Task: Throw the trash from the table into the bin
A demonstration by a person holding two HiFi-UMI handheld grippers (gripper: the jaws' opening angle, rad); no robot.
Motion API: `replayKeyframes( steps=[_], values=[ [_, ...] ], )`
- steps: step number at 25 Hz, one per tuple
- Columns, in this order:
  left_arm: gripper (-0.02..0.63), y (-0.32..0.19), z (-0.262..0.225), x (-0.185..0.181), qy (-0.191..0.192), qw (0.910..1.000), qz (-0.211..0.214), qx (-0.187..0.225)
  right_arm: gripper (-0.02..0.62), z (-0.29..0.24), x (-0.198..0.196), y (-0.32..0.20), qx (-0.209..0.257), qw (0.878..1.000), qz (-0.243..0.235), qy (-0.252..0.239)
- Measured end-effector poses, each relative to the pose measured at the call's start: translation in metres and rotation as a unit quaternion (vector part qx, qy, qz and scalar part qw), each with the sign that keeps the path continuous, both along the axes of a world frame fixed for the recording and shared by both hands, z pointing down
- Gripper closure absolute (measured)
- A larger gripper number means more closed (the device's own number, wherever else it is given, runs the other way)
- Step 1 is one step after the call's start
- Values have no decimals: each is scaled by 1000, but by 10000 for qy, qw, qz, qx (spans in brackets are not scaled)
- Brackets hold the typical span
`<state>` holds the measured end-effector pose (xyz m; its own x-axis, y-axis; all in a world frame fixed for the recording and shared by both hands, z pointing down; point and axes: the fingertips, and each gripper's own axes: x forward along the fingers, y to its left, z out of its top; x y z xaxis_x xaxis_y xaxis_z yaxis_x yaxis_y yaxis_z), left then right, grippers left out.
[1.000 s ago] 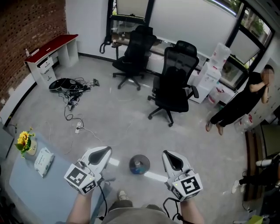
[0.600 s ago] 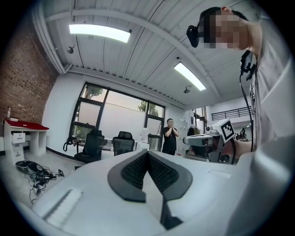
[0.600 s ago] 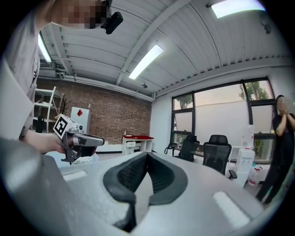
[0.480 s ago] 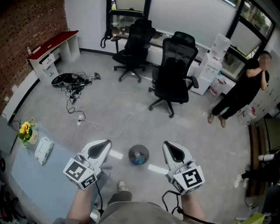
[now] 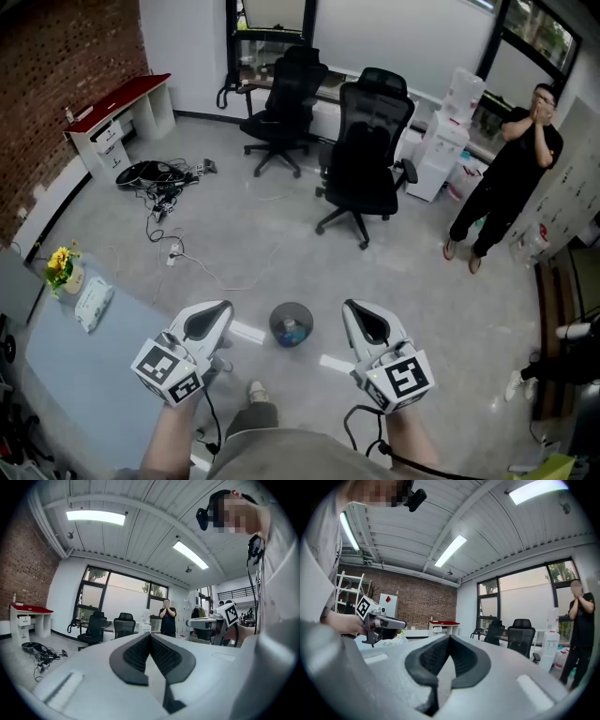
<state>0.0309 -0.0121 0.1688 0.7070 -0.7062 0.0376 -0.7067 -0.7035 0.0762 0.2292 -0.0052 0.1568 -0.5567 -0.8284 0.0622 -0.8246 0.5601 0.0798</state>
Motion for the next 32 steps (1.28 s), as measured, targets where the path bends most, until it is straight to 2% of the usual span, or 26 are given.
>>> replayKeyframes(
  steps=[17,24,32],
  values=[
    [607,164,-8,84,-63,9994,-342,60,592,1,82,142,137,9992,-344,-173],
    [607,185,-25,105,-119,9993,-317,143,592,-4,98,161,178,9989,-349,-251],
    [607,188,-32,112,-129,9996,-136,198,592,-9,101,166,225,9991,-212,-279]
  ],
)
